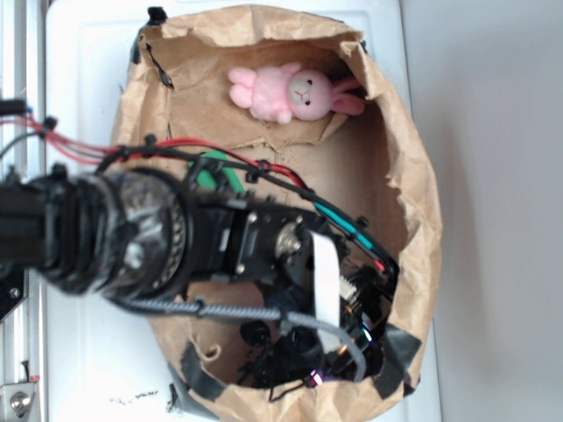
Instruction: Grab the rock.
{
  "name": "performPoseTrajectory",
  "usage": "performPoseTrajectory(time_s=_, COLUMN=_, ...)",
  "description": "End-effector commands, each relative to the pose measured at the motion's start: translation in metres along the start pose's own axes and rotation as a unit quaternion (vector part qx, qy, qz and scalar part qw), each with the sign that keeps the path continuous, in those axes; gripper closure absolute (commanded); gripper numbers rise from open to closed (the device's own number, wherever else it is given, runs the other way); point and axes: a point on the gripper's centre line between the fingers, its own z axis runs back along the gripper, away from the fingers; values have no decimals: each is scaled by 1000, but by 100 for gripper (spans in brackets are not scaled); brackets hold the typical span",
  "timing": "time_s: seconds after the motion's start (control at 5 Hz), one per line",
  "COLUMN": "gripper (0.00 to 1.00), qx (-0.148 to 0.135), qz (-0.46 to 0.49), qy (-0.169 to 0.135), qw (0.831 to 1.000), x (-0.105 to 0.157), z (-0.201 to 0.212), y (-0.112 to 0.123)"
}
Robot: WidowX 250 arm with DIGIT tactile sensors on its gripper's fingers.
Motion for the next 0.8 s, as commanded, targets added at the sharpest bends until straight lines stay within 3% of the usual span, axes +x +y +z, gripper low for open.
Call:
performPoseTrajectory(time_s=0.0, gripper=0, qx=35, qz=-67, qy=-25, qw=997, x=21, z=-5, y=-16)
performPoseTrajectory(time_s=0.4, gripper=0, qx=41, qz=-68, qy=18, qw=997, x=27, z=-24, y=-21)
performPoseTrajectory(time_s=0.6, gripper=100, qx=31, qz=-51, qy=15, qw=998, x=29, z=-23, y=-20)
